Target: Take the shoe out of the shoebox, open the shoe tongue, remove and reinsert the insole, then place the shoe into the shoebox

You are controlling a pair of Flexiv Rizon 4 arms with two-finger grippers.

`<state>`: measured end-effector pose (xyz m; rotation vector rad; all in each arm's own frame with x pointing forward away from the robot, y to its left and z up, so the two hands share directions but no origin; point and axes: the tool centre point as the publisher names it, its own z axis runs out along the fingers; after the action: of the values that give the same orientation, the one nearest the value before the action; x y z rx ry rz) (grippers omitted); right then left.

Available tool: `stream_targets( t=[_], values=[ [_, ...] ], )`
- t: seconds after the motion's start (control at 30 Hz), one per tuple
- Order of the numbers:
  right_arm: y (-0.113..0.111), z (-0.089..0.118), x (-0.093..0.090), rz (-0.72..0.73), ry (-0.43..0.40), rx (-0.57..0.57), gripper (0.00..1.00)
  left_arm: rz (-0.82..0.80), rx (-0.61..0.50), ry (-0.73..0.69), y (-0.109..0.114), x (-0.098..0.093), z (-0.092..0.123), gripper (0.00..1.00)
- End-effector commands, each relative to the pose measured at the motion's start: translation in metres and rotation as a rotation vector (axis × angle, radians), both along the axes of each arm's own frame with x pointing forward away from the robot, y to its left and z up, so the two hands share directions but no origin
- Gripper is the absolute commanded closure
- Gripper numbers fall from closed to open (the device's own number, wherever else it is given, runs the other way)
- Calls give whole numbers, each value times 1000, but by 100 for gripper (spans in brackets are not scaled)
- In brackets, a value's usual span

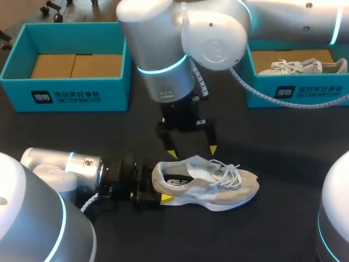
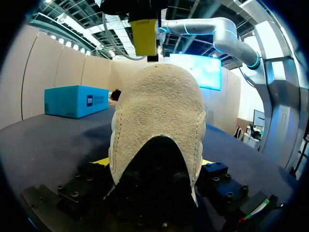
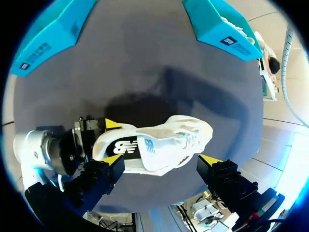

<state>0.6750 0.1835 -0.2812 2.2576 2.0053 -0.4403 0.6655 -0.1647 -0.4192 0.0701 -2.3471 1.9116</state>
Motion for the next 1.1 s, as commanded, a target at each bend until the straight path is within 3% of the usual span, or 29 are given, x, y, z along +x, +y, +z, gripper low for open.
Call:
stream_targets(
  t=[0.03,0.6,1.1],
  values=[
    [4,-10,-6,-34,7,-59,0,0,2,0,1,0,0,100],
    [7,-33,-20,-105,88,-152,0,0,2,0,1,0,0,100],
    [-1,-54,-15,-137,120,-221,0,0,2,0,1,0,0,100]
  ],
)
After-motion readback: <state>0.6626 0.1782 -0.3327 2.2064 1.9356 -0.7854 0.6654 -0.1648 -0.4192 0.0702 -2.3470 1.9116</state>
